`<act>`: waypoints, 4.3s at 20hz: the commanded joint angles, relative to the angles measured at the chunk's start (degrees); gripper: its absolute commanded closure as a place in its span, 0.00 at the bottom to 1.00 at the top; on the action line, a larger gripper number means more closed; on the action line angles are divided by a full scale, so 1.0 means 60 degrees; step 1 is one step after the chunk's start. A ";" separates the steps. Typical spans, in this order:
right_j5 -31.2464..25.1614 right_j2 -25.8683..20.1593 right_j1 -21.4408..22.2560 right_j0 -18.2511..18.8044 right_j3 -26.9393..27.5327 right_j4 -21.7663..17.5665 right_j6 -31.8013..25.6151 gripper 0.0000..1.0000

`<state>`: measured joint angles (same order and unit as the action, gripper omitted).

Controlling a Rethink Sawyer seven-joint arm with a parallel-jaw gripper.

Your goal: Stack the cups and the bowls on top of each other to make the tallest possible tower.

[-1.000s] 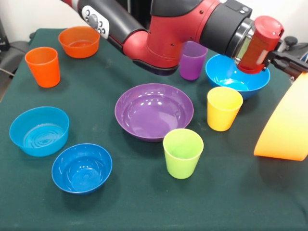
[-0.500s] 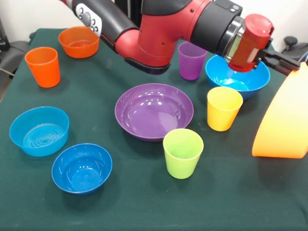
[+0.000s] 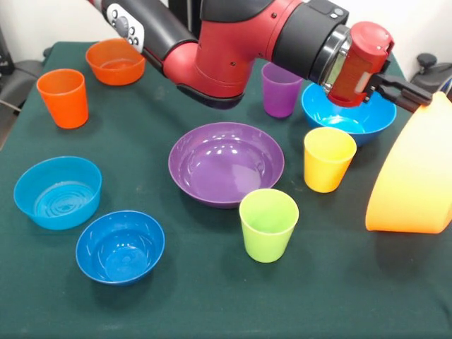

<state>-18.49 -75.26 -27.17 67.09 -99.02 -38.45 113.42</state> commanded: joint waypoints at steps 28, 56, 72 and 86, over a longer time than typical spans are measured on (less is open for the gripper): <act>-0.1052 0.1673 0.0258 0.0370 0.0140 -0.0401 -0.2536 1.00; -0.1926 0.1898 0.0260 0.0971 0.0224 -0.0320 -0.3134 1.00; -0.2389 0.2085 0.0398 0.1140 0.0419 -0.0322 -0.3532 1.00; -0.2814 0.2348 0.0606 0.1222 0.0586 -0.0158 -0.3844 1.00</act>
<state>-28.85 -67.26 -23.55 75.00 -103.76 -38.49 108.33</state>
